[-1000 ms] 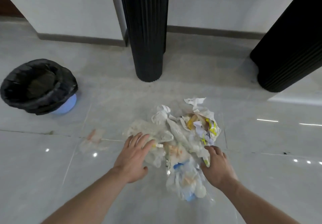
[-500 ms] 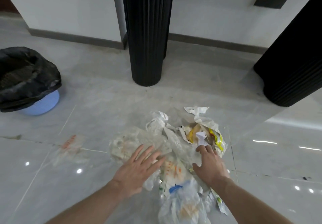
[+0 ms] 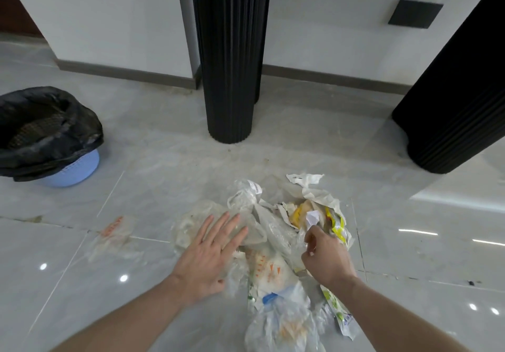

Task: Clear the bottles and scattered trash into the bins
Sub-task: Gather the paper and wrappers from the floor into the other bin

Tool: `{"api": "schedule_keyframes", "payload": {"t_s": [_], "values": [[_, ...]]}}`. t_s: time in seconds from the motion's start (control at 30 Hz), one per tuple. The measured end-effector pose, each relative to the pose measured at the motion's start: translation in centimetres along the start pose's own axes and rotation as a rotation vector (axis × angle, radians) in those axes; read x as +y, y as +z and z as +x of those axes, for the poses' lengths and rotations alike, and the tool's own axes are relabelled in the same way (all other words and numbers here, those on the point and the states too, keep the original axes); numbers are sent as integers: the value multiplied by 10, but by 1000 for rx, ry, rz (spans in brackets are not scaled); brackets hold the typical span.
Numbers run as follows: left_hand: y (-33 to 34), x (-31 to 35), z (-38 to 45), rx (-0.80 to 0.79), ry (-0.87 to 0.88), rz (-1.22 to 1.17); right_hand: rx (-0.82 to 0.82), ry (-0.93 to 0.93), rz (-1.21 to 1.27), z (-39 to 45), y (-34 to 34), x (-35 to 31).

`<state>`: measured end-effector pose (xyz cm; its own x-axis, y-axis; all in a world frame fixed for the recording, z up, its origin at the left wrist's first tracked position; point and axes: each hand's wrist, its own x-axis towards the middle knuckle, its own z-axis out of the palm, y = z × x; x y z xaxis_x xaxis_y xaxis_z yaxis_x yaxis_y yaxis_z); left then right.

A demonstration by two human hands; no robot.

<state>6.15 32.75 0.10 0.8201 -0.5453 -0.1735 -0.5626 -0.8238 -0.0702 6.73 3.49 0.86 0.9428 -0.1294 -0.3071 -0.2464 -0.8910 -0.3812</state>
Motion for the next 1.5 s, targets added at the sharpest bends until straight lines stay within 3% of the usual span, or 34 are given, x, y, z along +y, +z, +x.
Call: {"api": "schedule_keyframes", "payload": {"t_s": [0.1,0.37,0.57,0.7,0.87,1.03,1.37,1.5], "values": [[-2,-10,-4,-56,-70,1,-30,9,5,0,-26,-10],[-43,-20,-18,-3,-79,20,-99,-3,-100,-26,-62,-52],[-44,-9,-43,-44,-75,-38,15,88,220,-38,-75,-57],[-42,-7,-37,-60,-30,-23,50,77,267,-42,-83,-48],[-57,-12,-13,-144,-170,-99,91,120,355,-41,-99,-37],[-71,-23,-12,-252,-183,-112,122,129,434,-41,-112,-37],[-129,-56,-45,-58,-338,-328,156,73,456,-62,-127,-55],[-144,-57,-66,-75,-356,-348,164,41,449,-78,-134,-64]]}}
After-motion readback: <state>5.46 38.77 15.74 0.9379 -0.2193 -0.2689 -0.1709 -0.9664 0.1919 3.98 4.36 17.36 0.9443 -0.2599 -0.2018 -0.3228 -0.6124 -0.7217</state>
